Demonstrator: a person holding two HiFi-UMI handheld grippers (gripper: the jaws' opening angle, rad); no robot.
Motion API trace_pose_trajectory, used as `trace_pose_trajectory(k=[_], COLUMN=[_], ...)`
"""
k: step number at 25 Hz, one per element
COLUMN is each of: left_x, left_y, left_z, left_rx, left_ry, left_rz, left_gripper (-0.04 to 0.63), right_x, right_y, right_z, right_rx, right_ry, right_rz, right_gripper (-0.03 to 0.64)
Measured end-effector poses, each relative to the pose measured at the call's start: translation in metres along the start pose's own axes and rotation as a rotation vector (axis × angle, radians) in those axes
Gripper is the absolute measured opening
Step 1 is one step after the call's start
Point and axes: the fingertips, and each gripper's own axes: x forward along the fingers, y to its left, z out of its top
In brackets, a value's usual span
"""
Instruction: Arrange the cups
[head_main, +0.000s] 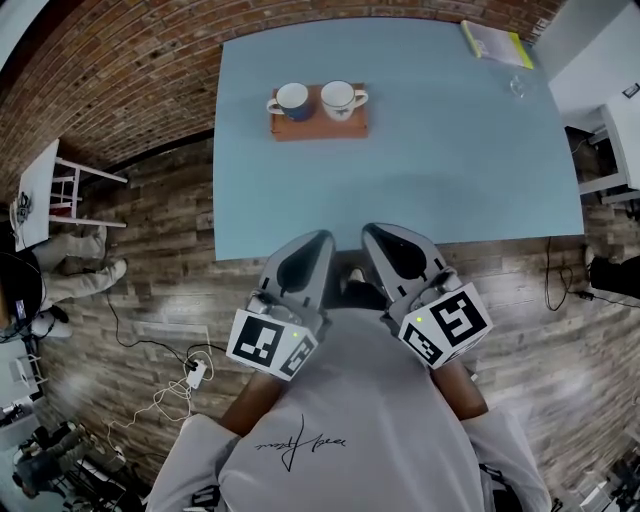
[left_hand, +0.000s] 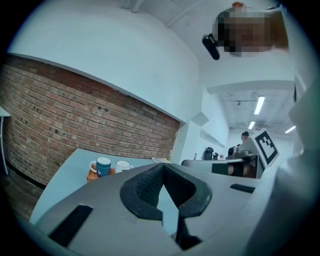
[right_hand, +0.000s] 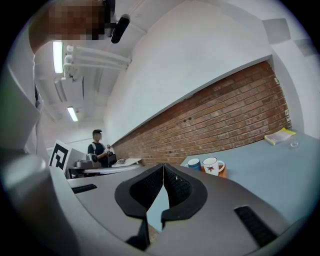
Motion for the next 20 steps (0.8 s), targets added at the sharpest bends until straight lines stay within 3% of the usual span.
trace_pose_trajectory(k=[13, 20], left_x=[0.030, 0.055], left_y=[0.030, 0.052], left_z=[0.005, 0.012], left_rx=[0.001, -0.012], left_ry=[-0.015, -0.011], left_rz=[-0.007, -0.034], left_gripper=[0.008, 0.008], right_x=[0.035, 0.069], right_y=[-0.020, -0.039], right_z=[0.005, 0.005], right_rx=[-0.040, -0.051], right_ry=[0.011, 0.076], right_rz=[0.028, 0.000], right_gripper=[0.021, 0.021])
